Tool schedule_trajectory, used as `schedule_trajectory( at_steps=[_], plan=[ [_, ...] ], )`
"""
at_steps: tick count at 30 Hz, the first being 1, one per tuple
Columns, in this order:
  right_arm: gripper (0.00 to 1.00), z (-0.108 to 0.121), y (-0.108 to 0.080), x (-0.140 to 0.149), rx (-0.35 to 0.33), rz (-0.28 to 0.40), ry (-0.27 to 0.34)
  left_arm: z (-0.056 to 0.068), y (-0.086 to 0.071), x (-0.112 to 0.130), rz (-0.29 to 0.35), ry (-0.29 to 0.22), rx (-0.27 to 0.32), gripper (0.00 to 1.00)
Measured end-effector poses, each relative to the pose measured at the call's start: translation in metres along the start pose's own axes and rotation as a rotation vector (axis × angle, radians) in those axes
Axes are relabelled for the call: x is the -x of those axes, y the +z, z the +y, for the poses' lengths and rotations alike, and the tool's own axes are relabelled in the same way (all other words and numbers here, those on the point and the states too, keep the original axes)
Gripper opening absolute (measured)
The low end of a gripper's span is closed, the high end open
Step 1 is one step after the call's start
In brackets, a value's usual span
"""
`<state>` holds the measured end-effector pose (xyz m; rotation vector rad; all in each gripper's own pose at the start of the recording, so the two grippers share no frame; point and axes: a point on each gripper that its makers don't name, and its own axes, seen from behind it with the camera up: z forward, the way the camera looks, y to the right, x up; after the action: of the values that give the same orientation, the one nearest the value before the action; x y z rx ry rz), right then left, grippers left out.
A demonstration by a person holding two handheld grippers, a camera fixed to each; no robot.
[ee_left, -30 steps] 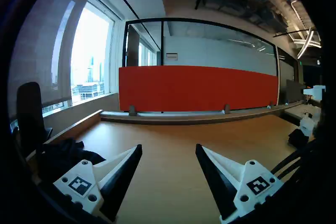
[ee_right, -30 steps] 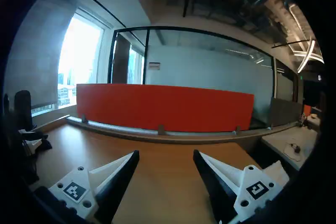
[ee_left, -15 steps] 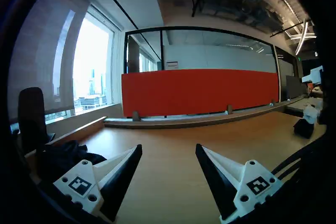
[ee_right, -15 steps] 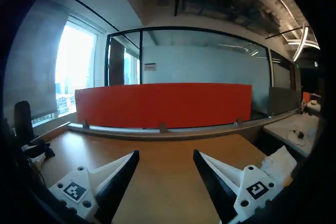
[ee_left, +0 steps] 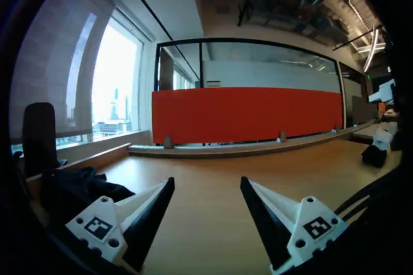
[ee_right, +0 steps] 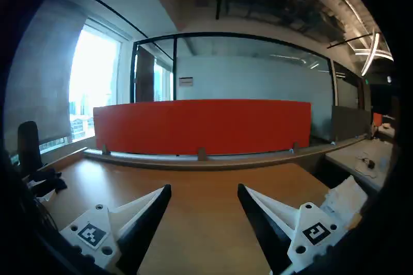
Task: Fold towel
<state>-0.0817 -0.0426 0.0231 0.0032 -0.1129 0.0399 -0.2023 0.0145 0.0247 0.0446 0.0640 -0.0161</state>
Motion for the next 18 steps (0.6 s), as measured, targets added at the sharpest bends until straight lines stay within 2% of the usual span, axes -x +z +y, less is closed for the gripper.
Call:
schedule_trajectory(
  at_steps=[11,18],
  plan=[
    [0.99,0.001,0.0,0.008,0.003,-0.008,0.002,-0.011,-0.003,0.007,0.009,-0.045,-0.02,0.94],
    [0.99,0.004,-0.003,0.007,0.007,-0.006,0.006,-0.01,-0.004,0.007,0.001,-0.027,-0.017,0.94]
  ],
)
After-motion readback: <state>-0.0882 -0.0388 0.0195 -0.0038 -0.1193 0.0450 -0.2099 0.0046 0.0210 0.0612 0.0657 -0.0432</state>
